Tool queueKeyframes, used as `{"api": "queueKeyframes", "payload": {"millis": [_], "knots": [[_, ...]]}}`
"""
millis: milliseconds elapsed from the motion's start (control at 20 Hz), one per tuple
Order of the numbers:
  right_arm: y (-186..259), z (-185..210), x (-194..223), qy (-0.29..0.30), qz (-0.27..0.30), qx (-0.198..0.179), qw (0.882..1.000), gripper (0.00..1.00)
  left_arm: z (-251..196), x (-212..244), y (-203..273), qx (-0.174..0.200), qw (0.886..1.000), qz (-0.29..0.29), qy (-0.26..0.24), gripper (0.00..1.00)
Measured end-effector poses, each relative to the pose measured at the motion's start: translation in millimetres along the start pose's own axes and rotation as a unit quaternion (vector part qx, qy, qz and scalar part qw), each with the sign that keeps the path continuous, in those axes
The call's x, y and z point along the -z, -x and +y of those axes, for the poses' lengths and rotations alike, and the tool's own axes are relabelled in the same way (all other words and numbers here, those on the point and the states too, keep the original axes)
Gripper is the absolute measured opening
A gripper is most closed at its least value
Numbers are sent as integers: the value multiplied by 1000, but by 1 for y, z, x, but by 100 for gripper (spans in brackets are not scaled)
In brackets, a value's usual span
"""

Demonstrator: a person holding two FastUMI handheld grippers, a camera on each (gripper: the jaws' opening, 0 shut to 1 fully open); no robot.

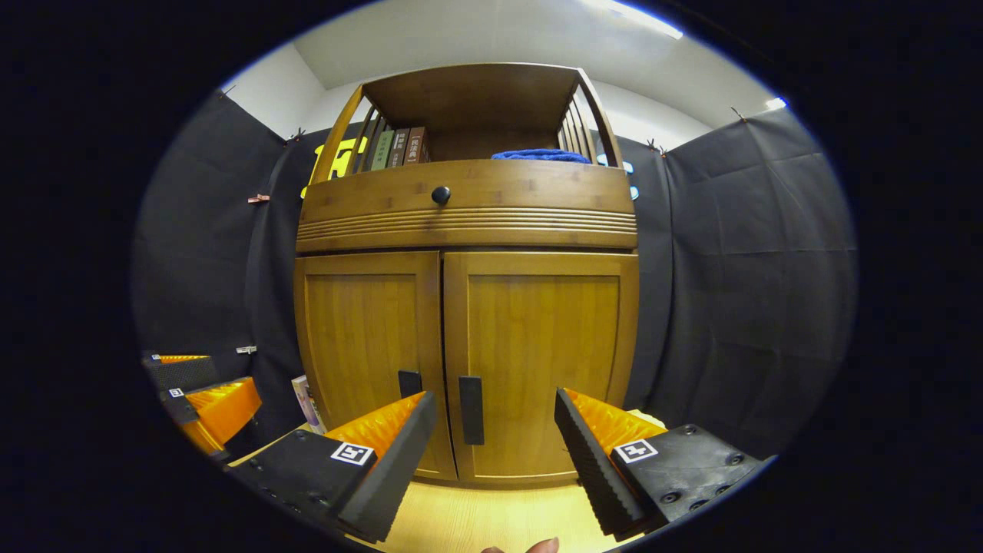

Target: Open the right door of the double-door shoe cabinet with the right hand, and open the left door with the left hand.

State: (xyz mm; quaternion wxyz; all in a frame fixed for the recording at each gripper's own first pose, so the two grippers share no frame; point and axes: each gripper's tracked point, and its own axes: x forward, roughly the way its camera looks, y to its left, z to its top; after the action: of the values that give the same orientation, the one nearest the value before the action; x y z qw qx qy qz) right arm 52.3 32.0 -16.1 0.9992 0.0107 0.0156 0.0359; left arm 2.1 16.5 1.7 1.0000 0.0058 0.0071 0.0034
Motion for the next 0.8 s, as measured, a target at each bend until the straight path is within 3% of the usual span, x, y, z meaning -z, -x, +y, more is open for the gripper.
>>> {"api": "queueKeyframes", "payload": {"millis": [350,550,800], "knots": [[-67,17,46,-17,37,-20,999,98,12,9,-12,-2,1000,8,-4,94],[-100,15,76,-45,58,-15,997,98,23,14,-19,-8,1000,13,3,94],[-136,22,103,-36,75,-9,996,96,37,21,-27,-20,1000,20,6,94]]}}
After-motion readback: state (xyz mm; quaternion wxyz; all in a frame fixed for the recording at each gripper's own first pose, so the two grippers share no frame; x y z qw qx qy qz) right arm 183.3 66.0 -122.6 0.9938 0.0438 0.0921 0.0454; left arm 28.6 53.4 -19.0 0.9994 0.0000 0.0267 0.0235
